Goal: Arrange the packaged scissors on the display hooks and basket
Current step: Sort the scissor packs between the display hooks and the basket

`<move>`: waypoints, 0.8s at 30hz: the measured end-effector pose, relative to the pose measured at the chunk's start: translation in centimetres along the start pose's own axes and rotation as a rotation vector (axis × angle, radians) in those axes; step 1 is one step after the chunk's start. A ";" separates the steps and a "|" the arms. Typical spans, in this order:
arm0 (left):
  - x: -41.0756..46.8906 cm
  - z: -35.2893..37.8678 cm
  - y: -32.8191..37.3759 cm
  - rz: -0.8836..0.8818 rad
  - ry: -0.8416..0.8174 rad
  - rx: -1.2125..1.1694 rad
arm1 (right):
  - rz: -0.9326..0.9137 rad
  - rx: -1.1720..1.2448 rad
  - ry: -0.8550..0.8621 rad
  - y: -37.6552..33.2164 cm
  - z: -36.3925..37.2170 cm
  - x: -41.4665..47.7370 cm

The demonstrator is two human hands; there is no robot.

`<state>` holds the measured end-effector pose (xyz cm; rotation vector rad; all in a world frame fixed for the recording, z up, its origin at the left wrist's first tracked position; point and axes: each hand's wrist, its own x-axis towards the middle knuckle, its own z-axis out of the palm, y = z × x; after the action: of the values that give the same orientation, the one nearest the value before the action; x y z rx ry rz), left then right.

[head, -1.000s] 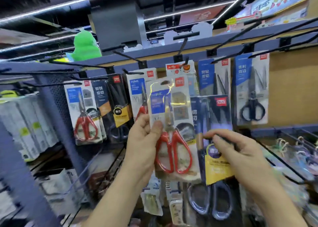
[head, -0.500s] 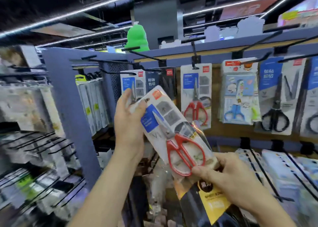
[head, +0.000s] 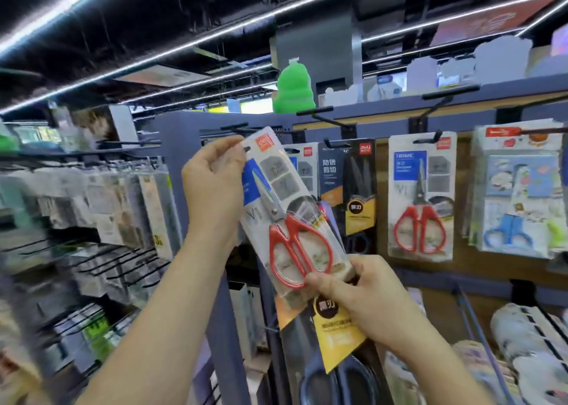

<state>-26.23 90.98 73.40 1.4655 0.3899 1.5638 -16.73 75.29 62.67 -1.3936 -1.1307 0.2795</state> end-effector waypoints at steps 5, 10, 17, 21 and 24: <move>2.4 0.8 -0.9 0.083 -0.019 0.281 | -0.006 0.130 -0.050 -0.5 1.2 1.1; 3.4 1.6 -1.5 0.079 -0.057 0.379 | 0.027 0.191 -0.009 -0.3 1.9 1.5; -1.3 0.1 -2.1 0.209 -0.243 0.787 | 0.048 0.126 0.052 0.5 3.1 1.8; -5.0 -0.8 -2.8 0.130 -0.432 0.857 | -0.004 0.085 0.093 1.0 3.7 2.1; -4.5 -0.5 -3.5 0.001 -0.508 0.712 | -0.002 -0.076 0.116 1.3 4.0 2.7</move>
<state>-25.88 89.44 67.90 2.3285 0.6763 1.0200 -17.83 80.04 61.94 -1.4565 -1.0564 0.1539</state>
